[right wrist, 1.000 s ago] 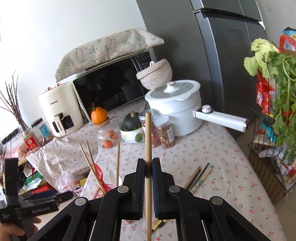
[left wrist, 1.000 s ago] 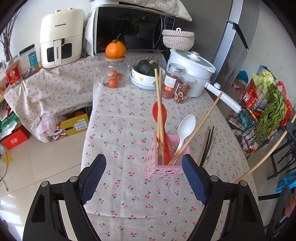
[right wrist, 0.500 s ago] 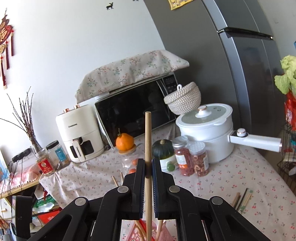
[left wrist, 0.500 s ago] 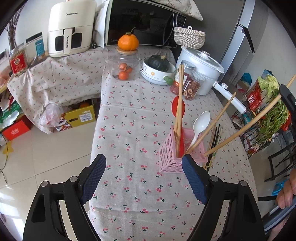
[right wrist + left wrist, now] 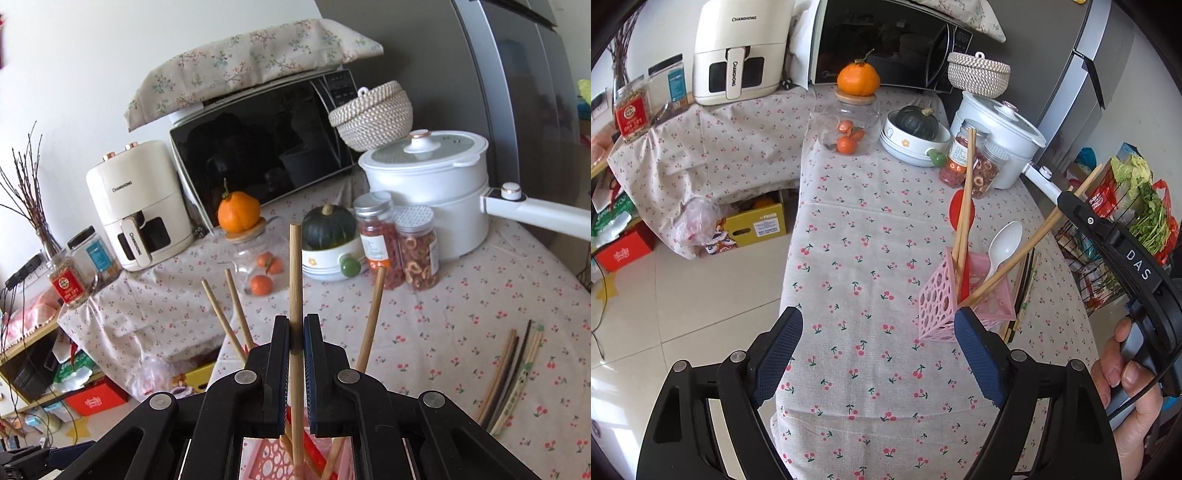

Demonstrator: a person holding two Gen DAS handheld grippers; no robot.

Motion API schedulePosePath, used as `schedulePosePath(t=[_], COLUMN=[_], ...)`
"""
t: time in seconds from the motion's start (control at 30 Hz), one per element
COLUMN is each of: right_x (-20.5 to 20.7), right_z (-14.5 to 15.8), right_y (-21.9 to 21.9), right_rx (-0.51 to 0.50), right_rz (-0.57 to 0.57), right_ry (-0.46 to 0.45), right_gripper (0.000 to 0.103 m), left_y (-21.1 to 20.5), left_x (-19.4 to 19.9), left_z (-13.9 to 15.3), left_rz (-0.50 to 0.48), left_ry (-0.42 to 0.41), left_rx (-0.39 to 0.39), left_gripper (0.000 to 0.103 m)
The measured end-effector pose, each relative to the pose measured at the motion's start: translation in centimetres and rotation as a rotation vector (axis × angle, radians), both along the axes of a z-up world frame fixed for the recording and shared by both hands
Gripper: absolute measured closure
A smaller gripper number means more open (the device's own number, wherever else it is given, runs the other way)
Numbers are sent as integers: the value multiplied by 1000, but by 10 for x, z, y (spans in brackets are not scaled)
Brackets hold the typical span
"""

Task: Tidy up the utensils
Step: 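Open the left gripper at the basket while the right gripper lowers its chopstick in, then move both grippers back over the remaining chopsticks on the table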

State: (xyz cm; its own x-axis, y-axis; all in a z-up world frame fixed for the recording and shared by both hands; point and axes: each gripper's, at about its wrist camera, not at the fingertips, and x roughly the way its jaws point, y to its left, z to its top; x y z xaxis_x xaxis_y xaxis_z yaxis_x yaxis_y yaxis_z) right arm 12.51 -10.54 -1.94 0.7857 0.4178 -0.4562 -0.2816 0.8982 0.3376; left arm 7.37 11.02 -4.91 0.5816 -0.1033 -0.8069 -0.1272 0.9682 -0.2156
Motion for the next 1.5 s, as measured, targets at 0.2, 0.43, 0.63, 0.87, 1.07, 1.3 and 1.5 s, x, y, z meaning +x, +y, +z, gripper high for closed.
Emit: schedulePosePath(t=[0.2,0.43,0.63,0.87,1.07,1.3,1.5], right_x=[2,-5,-19,-31,-40,-39,-33], right_z=[-3,10,27,17,10,-8,-45], right_y=[0,-14,-48,-95,-147,-212,-258], right_rx=[-23,-36,-27,-127,-187,-171,-182], right_rz=[6,34,20,-44,-121,-184,-260], right_ry=[17,-7,-31,12,61,277,516], right_gripper=[93,58,31,21,16,11,11], left_y=[-2,-7,-17,-43,-84,-158,-238], left_x=[-1,-4,-6,-14,-21,-22,-5], left_z=[0,3,6,13,20,25,11], left_rz=[-12,-23,-54,-121,-221,-371,-478], left_ry=[-2,-10,-14,-37,-47,-8,54], left_rx=[-1,-1,0,6,39,-22,44], left_gripper=[17,17,17,17,17,17,23])
